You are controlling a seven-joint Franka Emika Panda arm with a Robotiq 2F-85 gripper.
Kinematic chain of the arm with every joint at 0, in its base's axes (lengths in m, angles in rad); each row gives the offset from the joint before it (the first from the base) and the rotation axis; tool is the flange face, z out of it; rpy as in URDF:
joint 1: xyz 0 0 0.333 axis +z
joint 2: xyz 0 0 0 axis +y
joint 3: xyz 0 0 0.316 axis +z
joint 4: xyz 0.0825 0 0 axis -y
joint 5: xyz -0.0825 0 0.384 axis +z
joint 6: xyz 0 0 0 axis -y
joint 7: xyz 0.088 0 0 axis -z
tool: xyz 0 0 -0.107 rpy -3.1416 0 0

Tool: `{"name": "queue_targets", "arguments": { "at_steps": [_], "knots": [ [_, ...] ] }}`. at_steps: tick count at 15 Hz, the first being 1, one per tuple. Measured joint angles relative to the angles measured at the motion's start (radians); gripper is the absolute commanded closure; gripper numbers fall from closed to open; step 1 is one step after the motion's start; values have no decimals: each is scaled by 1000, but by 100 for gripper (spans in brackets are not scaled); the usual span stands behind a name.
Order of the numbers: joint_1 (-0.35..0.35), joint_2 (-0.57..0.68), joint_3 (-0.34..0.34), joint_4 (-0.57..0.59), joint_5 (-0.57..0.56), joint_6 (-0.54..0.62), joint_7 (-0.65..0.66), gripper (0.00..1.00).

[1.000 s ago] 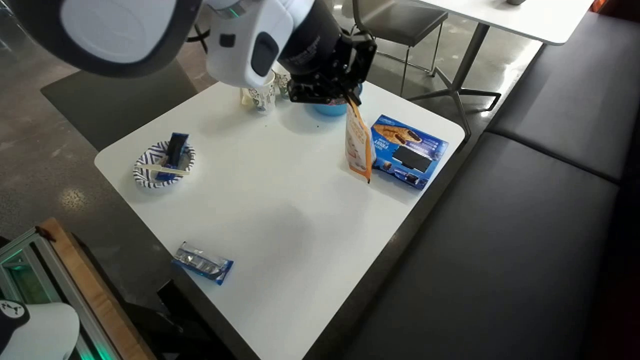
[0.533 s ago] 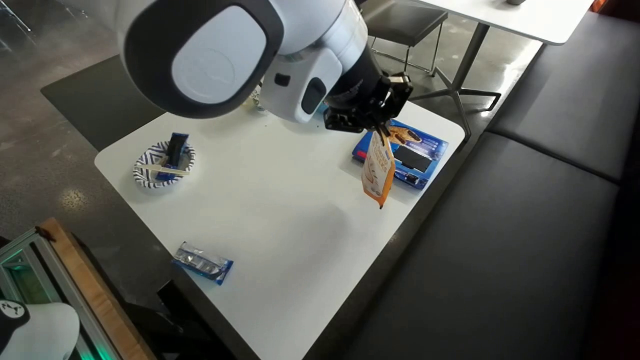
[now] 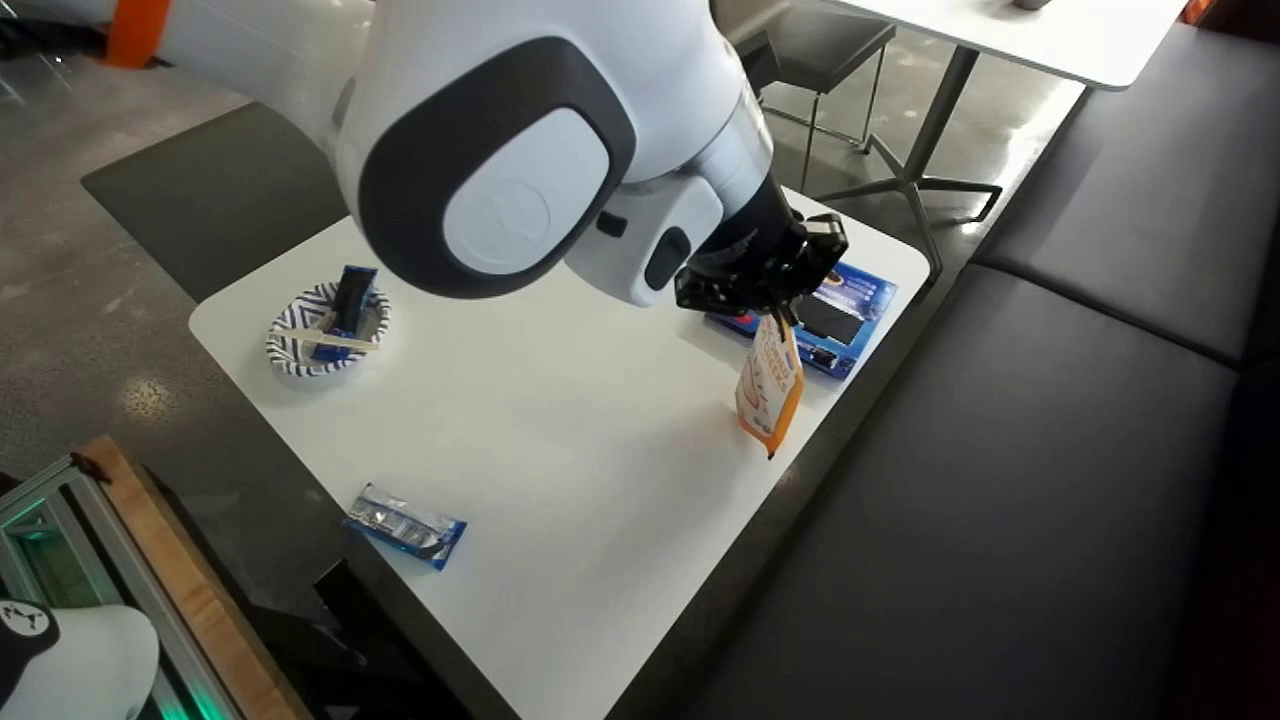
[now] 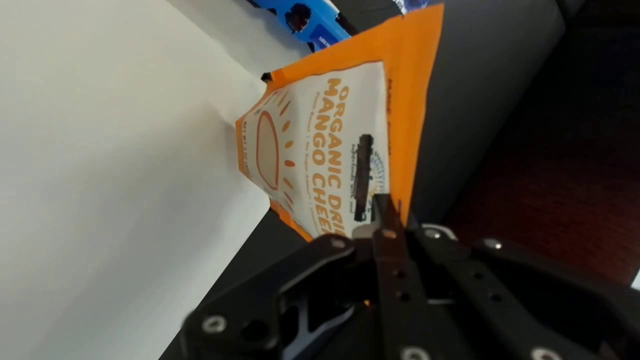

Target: Move the orange packet to the right

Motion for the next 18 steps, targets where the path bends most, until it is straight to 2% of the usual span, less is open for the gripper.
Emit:
{"name": "queue_targets", "arguments": {
  "at_steps": [8, 9, 11, 14, 16, 18],
  "knots": [
    [3, 48, 3, -4, 0, 0, -2, 100],
    [4, 50, 4, -3, 0, 0, -3, 74],
    [55, 52, -47, -4, 39, 0, -37, 68],
    [129, 48, -109, -4, 101, 0, -99, 46],
    [162, 26, -121, -7, 140, -10, -155, 31],
    [190, -26, -125, -18, 145, -75, -223, 15]
  ]
}}
